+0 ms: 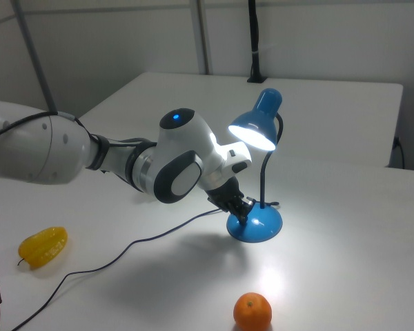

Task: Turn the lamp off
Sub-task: 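Lower the gripper and press the switch on the lamp base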

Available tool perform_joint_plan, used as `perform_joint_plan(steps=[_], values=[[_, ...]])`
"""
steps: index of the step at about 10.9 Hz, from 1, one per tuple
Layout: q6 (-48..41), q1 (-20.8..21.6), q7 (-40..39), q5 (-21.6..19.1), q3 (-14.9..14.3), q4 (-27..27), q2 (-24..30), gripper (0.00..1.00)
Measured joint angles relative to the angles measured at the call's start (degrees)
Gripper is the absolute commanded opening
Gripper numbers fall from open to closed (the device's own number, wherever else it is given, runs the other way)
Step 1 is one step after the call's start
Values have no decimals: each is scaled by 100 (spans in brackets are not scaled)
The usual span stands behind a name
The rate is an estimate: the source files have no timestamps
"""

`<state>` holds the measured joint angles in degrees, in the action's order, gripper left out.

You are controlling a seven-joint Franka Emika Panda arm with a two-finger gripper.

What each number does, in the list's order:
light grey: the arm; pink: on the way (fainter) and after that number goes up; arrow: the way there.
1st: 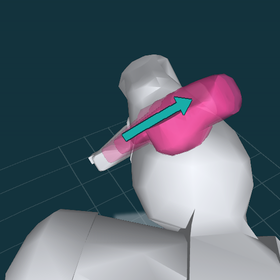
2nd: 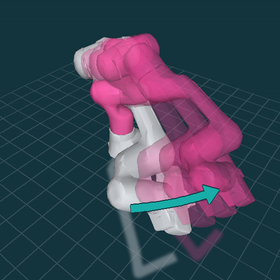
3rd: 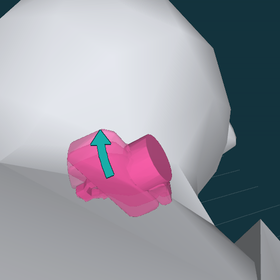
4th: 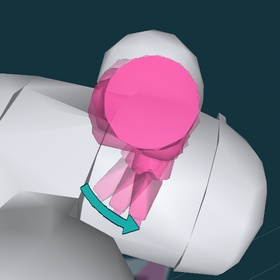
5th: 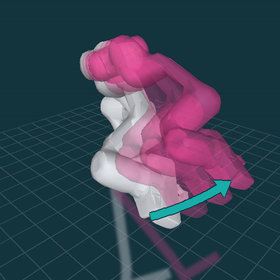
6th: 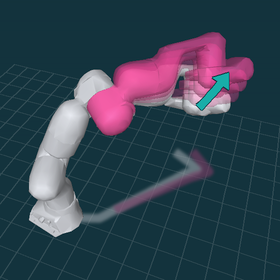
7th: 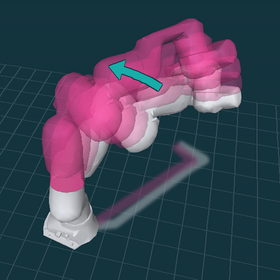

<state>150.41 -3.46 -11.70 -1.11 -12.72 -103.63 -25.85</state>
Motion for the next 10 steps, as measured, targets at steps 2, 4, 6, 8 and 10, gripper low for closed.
perform_joint_plan(steps=[2, 4, 6, 8, 10], values=[[3, 0, -1, 55, 0, 0, -50, 0], [4, 1, -7, 95, 1, 1, -61, 0], [4, 1, -9, 126, 4, 1, -61, 0], [4, 2, -15, 154, 5, 1, -65, 0], [5, 2, -16, 176, 7, -2, -70, 0]])
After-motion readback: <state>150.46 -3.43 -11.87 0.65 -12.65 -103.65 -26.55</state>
